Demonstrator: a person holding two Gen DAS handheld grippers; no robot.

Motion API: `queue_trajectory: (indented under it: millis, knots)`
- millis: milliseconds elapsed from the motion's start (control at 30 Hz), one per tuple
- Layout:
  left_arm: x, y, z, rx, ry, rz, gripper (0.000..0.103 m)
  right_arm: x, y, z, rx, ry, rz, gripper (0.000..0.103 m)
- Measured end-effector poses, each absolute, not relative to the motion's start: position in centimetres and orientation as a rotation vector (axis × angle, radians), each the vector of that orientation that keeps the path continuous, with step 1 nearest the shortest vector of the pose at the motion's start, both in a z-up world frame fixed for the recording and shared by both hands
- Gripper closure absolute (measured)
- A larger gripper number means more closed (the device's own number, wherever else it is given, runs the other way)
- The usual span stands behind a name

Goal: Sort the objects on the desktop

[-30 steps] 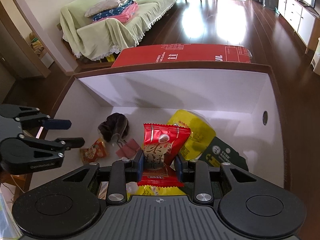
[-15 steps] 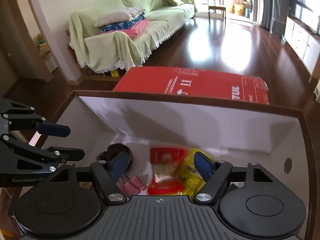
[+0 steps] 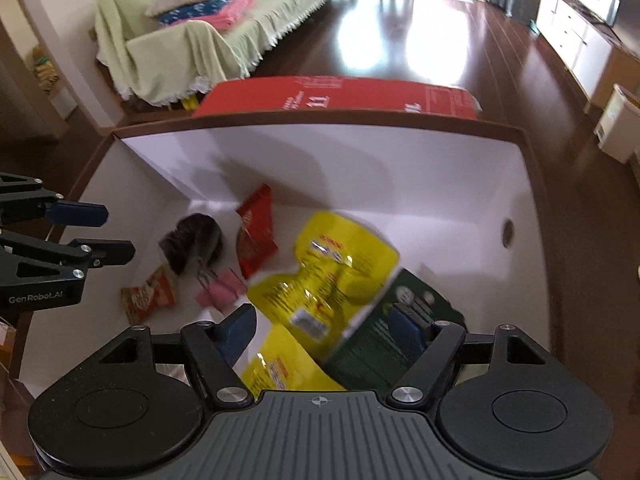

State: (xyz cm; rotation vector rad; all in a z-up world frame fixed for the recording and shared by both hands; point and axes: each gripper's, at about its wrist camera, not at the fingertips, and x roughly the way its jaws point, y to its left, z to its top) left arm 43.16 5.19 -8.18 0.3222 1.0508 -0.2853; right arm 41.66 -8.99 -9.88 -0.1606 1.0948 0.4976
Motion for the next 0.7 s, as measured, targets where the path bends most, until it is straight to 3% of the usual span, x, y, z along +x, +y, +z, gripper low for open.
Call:
queue_trajectory:
  millis: [200, 233, 300, 433, 700]
  knots:
    - [42.4, 4.4, -7.6, 0.318, 1.055, -0.282, 0.061, 40.8, -9.7, -8.9, -0.153, 1.128, 0.477, 0.025]
    - [42.3, 4.2, -7.5, 0.316, 1.058, -0.280, 0.057, 40.6, -9.8, -8.7, -0.153, 1.124, 0.474, 0.016]
    - [42.1, 4.0, -7.5, 0.313, 1.064, -0.272, 0.050, 40.1, -9.9, -8.3, -0.151, 1.105, 0.469, 0.008]
    - [41.6, 3.6, -7.4, 0.308, 1.075, -0.254, 0.047, 39.5, -9.9, -8.0, -0.147, 1.122, 0.462, 0.008]
    - [40.3, 3.1, -6.6, 0.306, 1.079, -0.225, 0.030, 37.9, -10.4, -7.4, -0.160, 1.130, 0.457, 0.008]
